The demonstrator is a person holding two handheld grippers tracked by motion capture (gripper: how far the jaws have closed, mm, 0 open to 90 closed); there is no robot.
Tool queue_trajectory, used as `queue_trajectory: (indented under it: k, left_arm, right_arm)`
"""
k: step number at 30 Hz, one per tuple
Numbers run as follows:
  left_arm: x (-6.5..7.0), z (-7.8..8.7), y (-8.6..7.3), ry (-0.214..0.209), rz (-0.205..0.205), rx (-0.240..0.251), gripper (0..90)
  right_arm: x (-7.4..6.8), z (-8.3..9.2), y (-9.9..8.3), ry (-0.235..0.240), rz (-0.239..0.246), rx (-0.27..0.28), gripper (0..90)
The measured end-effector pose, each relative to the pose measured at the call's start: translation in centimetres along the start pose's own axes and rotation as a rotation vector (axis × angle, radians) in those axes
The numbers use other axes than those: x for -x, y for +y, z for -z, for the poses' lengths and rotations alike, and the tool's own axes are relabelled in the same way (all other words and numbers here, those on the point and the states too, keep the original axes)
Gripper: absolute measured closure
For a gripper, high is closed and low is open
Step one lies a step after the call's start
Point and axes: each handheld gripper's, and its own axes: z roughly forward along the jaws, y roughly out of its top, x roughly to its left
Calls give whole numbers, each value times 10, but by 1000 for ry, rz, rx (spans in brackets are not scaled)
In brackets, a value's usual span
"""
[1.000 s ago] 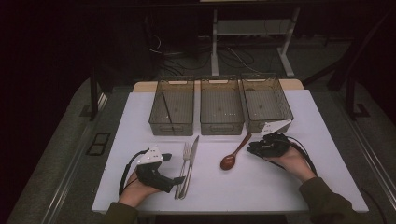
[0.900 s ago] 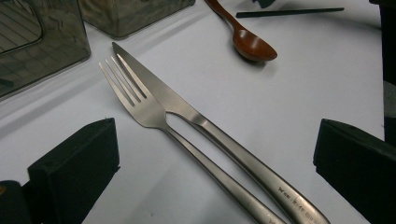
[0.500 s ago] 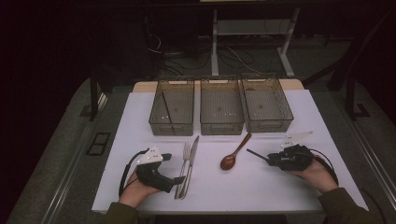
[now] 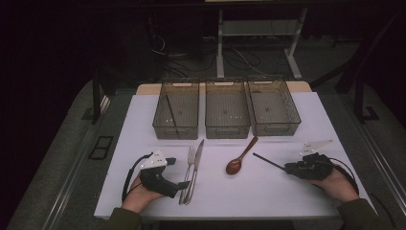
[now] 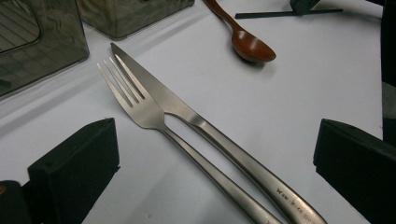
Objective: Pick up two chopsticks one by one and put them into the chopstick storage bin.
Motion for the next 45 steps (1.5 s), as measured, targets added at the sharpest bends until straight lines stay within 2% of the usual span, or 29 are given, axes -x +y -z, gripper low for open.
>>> queue_trajectory:
  k: [14,22,38,45]
  left_arm:
    - [0,-1,0,-2,2,-1,0]
    - [0,-1,0,-3,2,-1,0]
    - [0,-1,0,0,1,-2,0]
    - [0,-2,0,1,2,-4,0]
  right_arm:
    - [1,-2,0,-2,22,-11,841]
    - [3,-1,1,17,-6,-8,849]
    - [2,16,7,40,-14,72,849]
    - [-2,24,21,73,-1,124,849]
